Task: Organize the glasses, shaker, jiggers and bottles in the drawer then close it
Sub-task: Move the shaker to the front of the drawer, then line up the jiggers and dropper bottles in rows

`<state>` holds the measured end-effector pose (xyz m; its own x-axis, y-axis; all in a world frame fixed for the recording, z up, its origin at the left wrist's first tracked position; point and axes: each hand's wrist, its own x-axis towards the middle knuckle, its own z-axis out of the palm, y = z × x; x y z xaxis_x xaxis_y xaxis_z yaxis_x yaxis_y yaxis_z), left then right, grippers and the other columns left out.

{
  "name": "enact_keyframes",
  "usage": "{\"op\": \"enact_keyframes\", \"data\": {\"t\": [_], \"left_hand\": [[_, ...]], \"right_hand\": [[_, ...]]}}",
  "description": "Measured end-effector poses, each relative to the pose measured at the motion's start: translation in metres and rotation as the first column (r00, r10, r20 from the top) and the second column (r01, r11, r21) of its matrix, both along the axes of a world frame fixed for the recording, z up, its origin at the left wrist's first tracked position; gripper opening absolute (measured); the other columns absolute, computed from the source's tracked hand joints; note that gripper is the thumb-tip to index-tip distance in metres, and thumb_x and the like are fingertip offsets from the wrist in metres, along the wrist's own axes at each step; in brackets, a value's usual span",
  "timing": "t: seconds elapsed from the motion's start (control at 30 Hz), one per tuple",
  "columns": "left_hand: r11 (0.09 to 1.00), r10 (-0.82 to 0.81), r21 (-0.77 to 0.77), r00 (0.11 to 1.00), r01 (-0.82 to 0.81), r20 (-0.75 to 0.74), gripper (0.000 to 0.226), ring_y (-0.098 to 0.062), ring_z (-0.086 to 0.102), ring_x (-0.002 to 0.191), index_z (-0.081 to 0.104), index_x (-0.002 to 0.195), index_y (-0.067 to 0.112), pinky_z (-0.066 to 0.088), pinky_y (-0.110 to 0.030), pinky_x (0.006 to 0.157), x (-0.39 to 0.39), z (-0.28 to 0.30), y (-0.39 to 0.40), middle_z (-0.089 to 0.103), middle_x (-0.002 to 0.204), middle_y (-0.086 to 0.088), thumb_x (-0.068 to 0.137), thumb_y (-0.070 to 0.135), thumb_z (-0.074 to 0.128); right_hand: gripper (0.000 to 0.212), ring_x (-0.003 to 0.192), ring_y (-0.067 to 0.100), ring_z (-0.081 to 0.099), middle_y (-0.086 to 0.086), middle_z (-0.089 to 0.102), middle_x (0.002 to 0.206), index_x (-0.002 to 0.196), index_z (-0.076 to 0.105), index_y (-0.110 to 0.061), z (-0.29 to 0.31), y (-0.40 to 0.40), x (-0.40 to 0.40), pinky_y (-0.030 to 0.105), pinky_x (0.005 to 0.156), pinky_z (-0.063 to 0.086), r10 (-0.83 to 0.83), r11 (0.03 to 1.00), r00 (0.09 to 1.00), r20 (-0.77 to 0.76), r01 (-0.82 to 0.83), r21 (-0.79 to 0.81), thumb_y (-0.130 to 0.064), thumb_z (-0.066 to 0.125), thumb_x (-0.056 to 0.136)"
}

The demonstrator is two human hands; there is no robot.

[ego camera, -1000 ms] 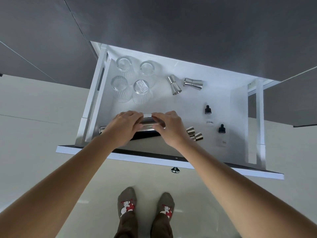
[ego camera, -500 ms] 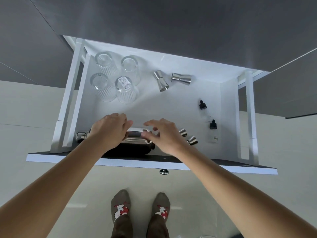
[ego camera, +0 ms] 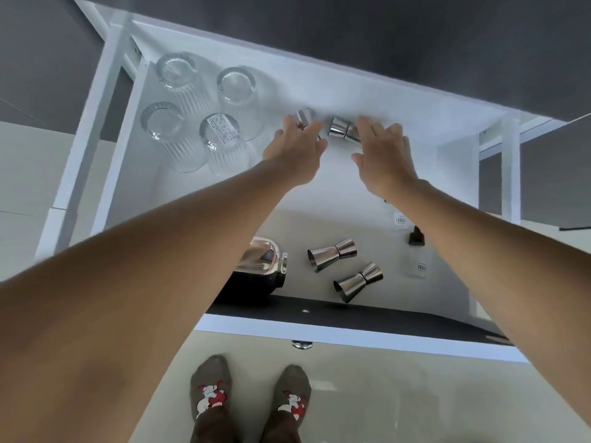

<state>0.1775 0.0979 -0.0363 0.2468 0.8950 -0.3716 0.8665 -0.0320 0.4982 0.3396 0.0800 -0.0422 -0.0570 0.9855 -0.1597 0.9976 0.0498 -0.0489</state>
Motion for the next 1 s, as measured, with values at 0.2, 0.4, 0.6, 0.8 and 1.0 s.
{"op": "enact_keyframes", "data": {"t": [0.2, 0.4, 0.6, 0.8, 1.0], "left_hand": [[0.988, 0.087, 0.144, 0.978, -0.059, -0.192, 0.028, -0.037, 0.057, 0.109, 0.046, 0.121, 0.009, 0.039, -0.038, 0.071, -0.003, -0.012, -0.002, 0.059, 0.118, -0.019, 0.095, 0.013, 0.053], [0.988, 0.089, 0.123, 0.996, -0.091, 0.021, 0.035, -0.032, 0.056, 0.112, 0.055, 0.121, 0.008, 0.045, -0.037, 0.091, -0.010, -0.008, 0.003, 0.058, 0.121, -0.016, 0.087, 0.009, 0.064], [0.924, 0.308, 0.105, 0.879, -0.367, 0.363, 0.024, -0.020, 0.066, 0.089, 0.068, 0.099, 0.017, 0.055, -0.033, 0.082, -0.005, 0.003, 0.014, 0.072, 0.095, -0.002, 0.077, 0.007, 0.070], [0.919, 0.338, 0.081, 0.877, -0.385, 0.340, 0.024, -0.025, 0.068, 0.089, 0.067, 0.097, 0.012, 0.056, -0.038, 0.081, -0.003, -0.008, 0.017, 0.073, 0.094, -0.008, 0.074, 0.006, 0.069], [0.931, 0.351, 0.034, 0.919, -0.363, 0.180, 0.052, -0.026, 0.054, 0.113, 0.049, 0.121, 0.004, 0.042, -0.027, 0.086, -0.006, 0.002, 0.014, 0.056, 0.124, -0.011, 0.079, 0.016, 0.078]], "right_hand": [[0.026, 0.109, 0.035, 0.045, 0.010, 0.065, 0.106, 0.111, 0.058, -0.013, -0.010, -0.002, -0.006, 0.041, 0.086, 0.034, -0.060, 0.995, 0.998, 0.003, 0.060, 0.077, -0.024, 0.058, 0.088], [0.022, 0.098, 0.031, 0.045, 0.007, 0.065, 0.088, 0.102, 0.060, -0.010, -0.008, 0.006, -0.014, 0.036, 0.081, 0.032, -0.270, 0.961, 0.941, -0.201, 0.278, 0.011, -0.016, 0.056, 0.081], [0.045, 0.084, 0.019, 0.066, -0.001, 0.073, 0.088, 0.107, 0.064, -0.017, 0.003, 0.013, -0.015, 0.024, 0.077, 0.049, -0.437, 0.849, 0.633, -0.639, 0.526, -0.060, -0.022, 0.074, 0.064], [0.029, 0.085, 0.028, 0.063, 0.005, 0.070, 0.085, 0.084, 0.059, -0.010, -0.010, 0.015, -0.012, 0.026, 0.063, 0.031, -0.421, 0.873, 0.696, -0.582, 0.484, -0.054, -0.020, 0.077, 0.064], [0.058, 0.107, 0.026, 0.056, 0.010, 0.062, 0.118, 0.122, 0.048, -0.010, 0.006, -0.002, -0.009, 0.027, 0.081, 0.042, -0.468, 0.861, 0.671, -0.575, 0.493, -0.126, -0.020, 0.077, 0.073]]}}
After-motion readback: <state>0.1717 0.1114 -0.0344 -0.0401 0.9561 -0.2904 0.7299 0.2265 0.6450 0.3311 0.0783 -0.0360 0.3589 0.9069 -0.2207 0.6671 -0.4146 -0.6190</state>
